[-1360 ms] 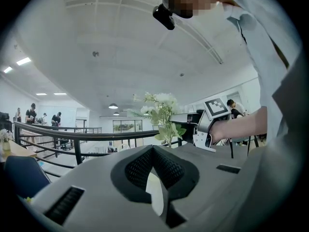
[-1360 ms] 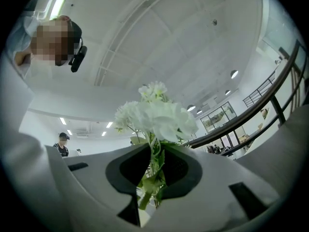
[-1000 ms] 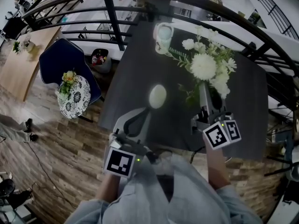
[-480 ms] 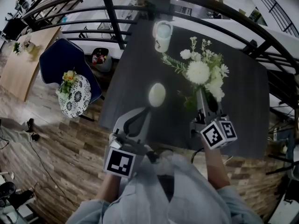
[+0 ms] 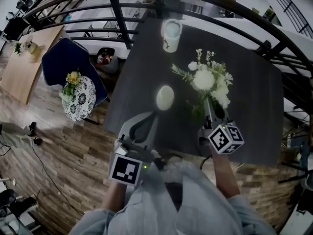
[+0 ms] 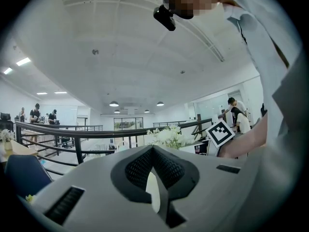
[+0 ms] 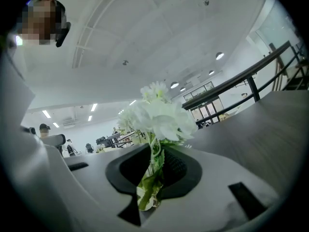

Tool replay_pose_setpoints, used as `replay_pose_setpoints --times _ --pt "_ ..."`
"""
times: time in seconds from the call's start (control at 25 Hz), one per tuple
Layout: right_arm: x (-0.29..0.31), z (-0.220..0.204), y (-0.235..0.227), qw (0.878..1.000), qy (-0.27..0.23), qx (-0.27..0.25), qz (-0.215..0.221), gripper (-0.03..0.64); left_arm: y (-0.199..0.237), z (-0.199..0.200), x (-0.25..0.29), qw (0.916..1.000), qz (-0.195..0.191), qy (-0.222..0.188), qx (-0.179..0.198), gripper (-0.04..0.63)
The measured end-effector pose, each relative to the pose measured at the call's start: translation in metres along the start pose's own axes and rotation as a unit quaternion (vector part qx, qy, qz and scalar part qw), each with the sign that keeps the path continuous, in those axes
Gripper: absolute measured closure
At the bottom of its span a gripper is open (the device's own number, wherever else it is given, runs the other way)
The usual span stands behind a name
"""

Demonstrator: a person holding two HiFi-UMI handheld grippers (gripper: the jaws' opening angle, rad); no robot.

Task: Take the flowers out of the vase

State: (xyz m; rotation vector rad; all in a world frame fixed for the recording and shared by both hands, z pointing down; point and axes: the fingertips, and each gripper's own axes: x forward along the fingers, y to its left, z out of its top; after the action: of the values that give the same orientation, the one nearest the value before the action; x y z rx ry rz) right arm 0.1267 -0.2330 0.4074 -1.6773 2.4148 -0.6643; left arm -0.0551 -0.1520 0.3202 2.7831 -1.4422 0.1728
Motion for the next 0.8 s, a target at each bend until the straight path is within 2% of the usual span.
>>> replay_pose_setpoints --times 0.48,0.8 --pt "0.004 -0.047 -0.029 0.998 0.058 0.021 -0.034 0.555 0.001 -0.004 0.001 1.0000 0.004 0.007 -0.004 0.597" --pt "0.010 -0.076 -0.047 0.992 0.081 0.072 -0.062 0.555 0.003 -0.007 -0.002 0.9999 0.009 0.012 -0.004 0.597"
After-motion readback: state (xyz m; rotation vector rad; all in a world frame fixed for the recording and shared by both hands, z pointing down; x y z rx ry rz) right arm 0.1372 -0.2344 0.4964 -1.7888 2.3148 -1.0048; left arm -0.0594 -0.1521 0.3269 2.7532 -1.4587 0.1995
